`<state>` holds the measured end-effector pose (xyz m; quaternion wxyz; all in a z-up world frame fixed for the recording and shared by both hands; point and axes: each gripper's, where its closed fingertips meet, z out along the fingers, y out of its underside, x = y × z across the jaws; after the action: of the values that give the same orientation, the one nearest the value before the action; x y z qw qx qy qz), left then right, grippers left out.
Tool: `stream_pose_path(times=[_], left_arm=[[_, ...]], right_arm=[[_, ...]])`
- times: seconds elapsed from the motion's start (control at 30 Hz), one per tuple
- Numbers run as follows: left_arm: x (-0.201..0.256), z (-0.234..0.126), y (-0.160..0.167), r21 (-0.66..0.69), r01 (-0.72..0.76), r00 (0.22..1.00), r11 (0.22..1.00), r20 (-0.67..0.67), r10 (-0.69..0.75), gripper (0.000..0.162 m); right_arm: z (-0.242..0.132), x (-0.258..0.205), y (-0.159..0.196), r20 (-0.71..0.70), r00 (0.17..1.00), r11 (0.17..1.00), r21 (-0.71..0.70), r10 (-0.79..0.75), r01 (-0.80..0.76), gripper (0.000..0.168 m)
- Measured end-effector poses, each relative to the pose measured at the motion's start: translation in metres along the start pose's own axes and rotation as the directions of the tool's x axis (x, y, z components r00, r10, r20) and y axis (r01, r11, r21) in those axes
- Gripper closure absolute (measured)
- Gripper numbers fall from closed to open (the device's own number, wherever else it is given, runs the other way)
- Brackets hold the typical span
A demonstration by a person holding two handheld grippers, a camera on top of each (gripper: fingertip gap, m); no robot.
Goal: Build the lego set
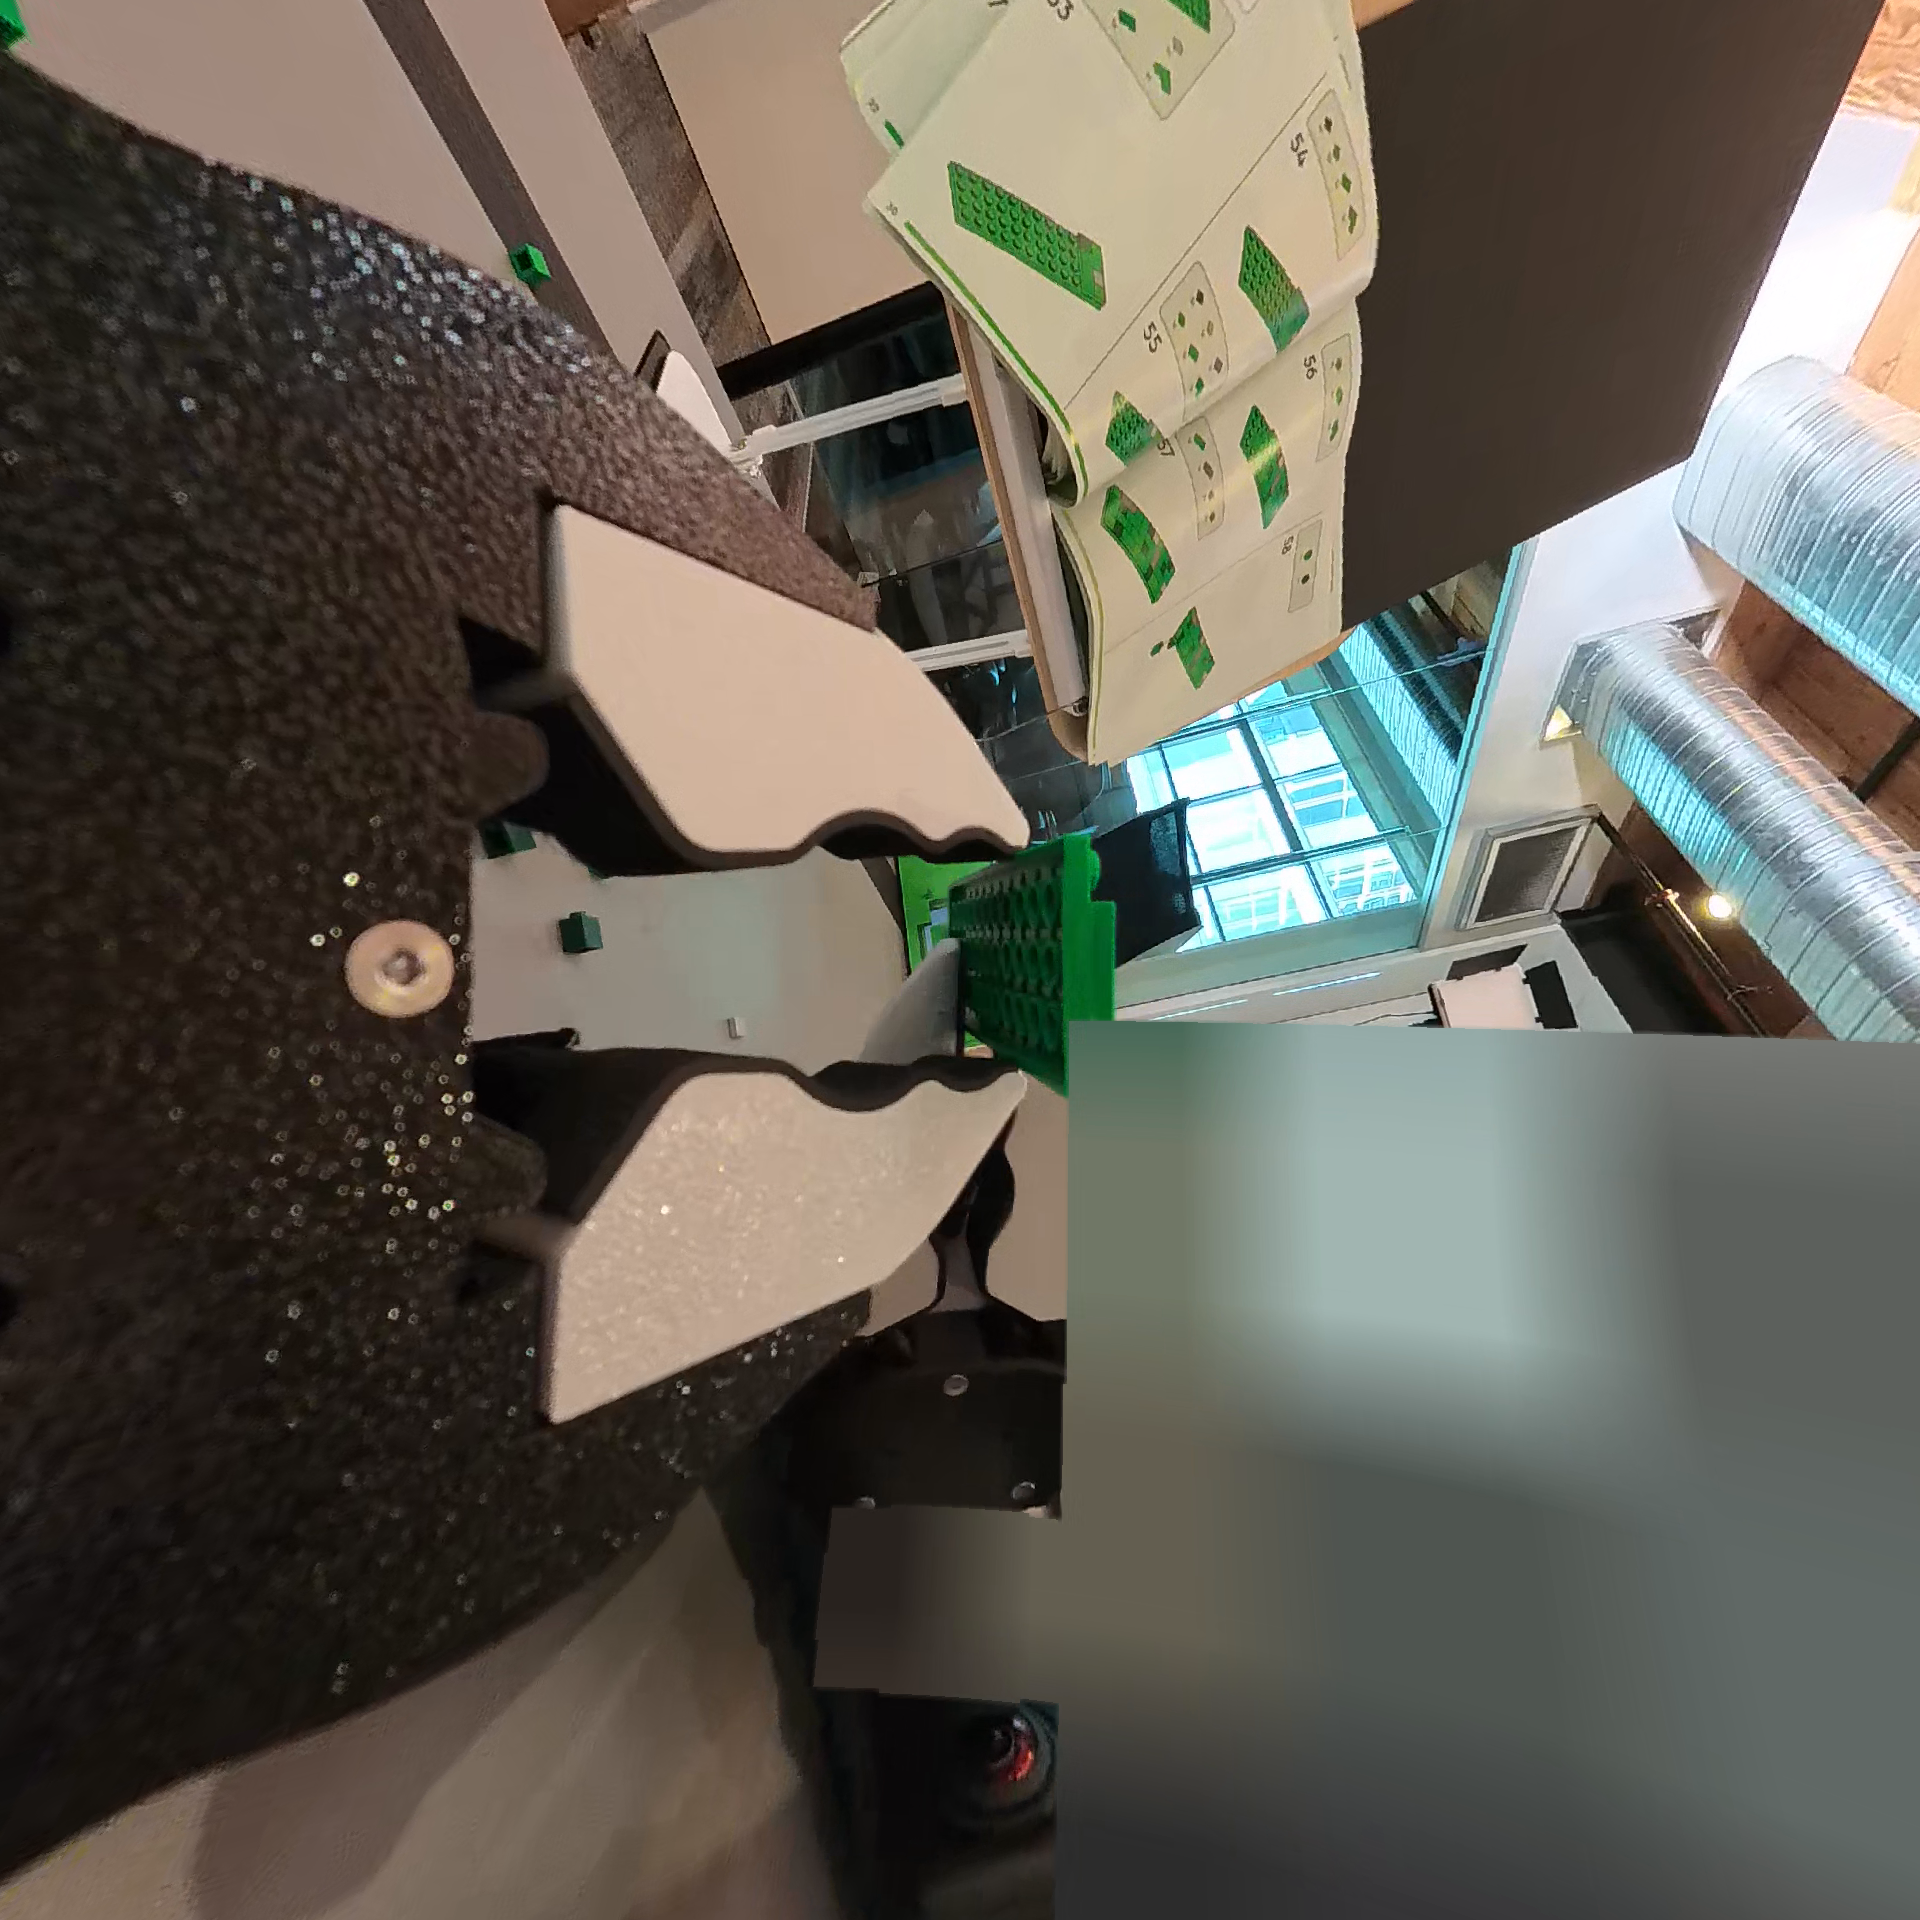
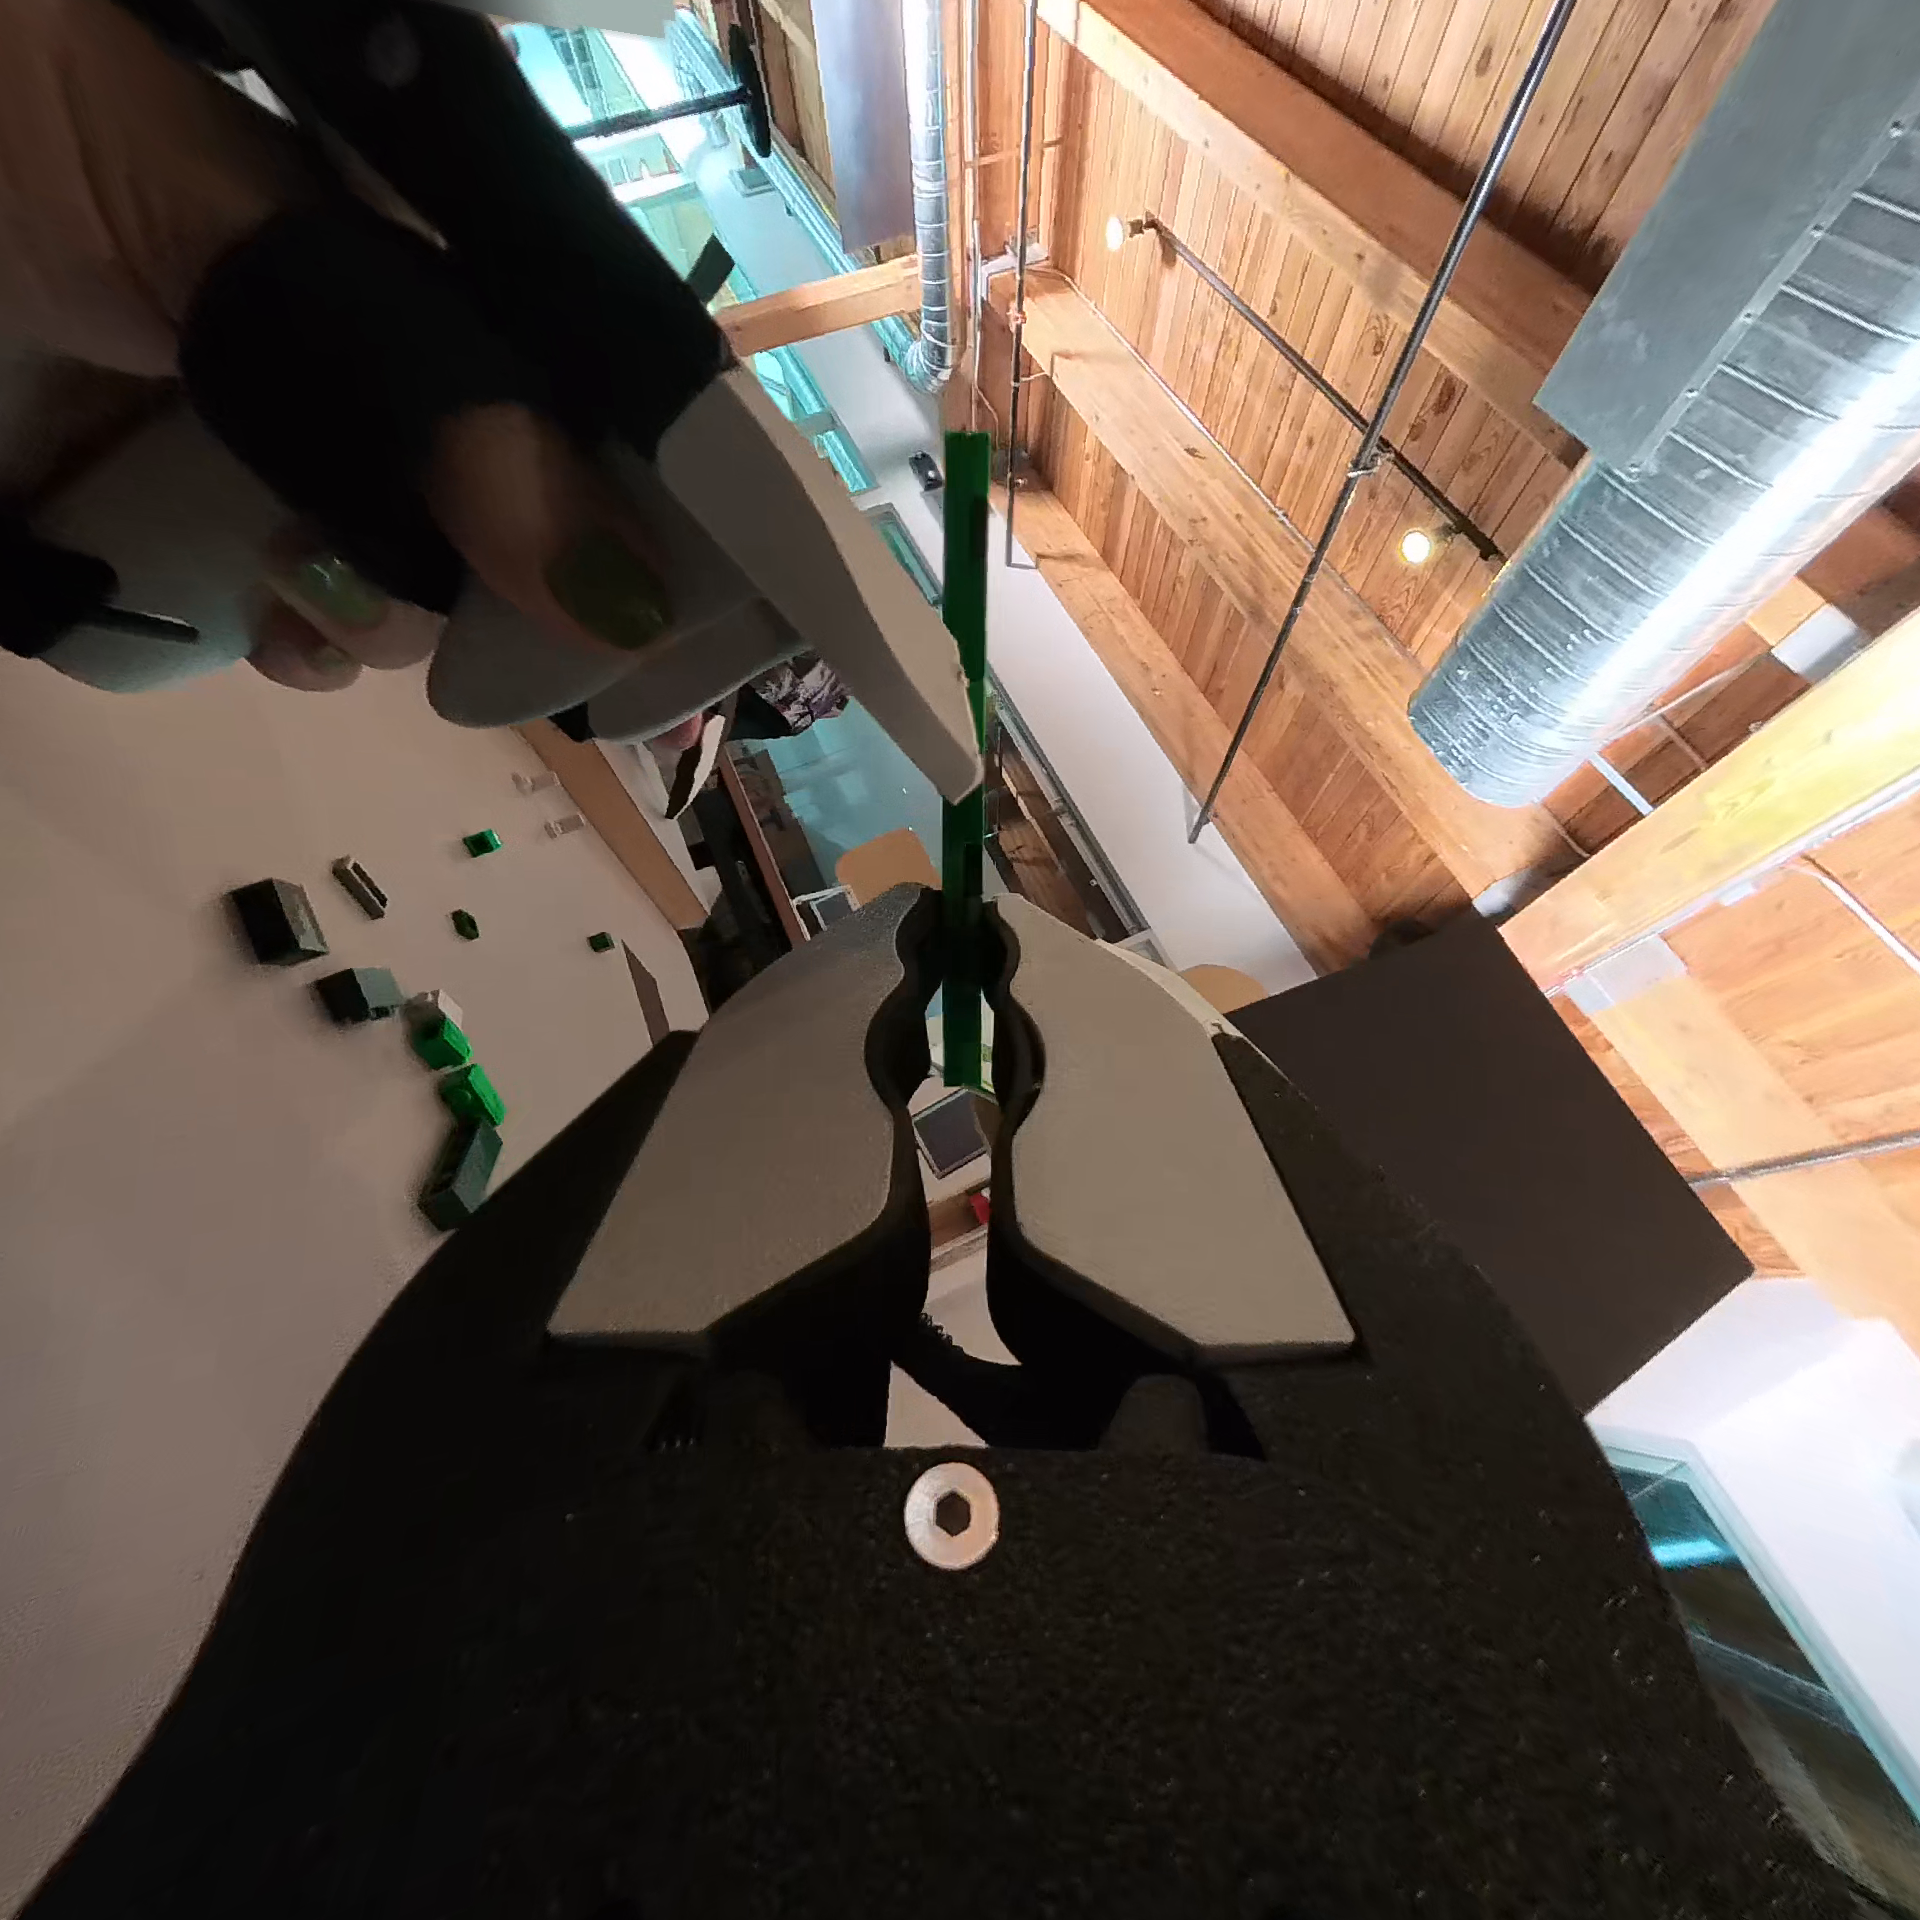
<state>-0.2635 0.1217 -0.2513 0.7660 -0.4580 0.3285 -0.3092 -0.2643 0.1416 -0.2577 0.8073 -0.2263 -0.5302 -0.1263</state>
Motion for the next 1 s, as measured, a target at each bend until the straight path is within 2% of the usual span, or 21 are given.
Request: stream_pose_path(times=[0.03,0.07,0.13,0.2,0.23,0.3,0.43,1.0], left_arm=[[0.000,0.001,0.002,-0.009,0.004,1.000,1.000,0.002,-0.004,0.127],[-0.001,0.002,0.005,-0.029,0.014,1.000,0.999,0.004,-0.014,0.126],[-0.003,0.005,0.015,-0.099,0.031,0.999,0.995,0.020,-0.029,0.114],[-0.003,0.007,0.024,-0.173,0.004,1.000,0.985,0.029,0.001,0.103],[0.000,0.008,0.026,-0.193,-0.014,1.000,0.981,0.019,0.018,0.103],[0.005,0.010,0.026,-0.190,-0.039,0.999,0.981,-0.003,0.039,0.106],[0.008,0.009,0.023,-0.161,-0.030,0.999,0.986,-0.029,0.025,0.124],[0.011,0.010,0.019,-0.111,0.019,0.998,0.994,-0.054,-0.026,0.122]], right_arm=[[0.000,0.001,0.002,-0.002,1.000,1.000,-0.005,-0.011,0.011,0.162],[-0.001,0.002,0.004,-0.008,1.000,1.000,-0.007,-0.027,0.027,0.162],[-0.002,0.001,0.005,0.006,0.999,0.999,0.006,-0.051,0.051,0.162],[-0.004,-0.005,0.005,0.041,0.996,0.997,0.023,-0.074,0.073,0.162],[-0.006,-0.009,0.005,0.055,0.995,0.996,0.036,-0.083,0.081,0.162],[-0.006,-0.011,0.004,0.061,0.994,0.995,0.043,-0.092,0.089,0.162],[-0.007,-0.011,0.001,0.064,0.996,0.996,0.059,-0.068,0.064,0.162],[-0.009,-0.012,-0.002,0.061,0.995,0.995,0.073,-0.079,0.074,0.162]])
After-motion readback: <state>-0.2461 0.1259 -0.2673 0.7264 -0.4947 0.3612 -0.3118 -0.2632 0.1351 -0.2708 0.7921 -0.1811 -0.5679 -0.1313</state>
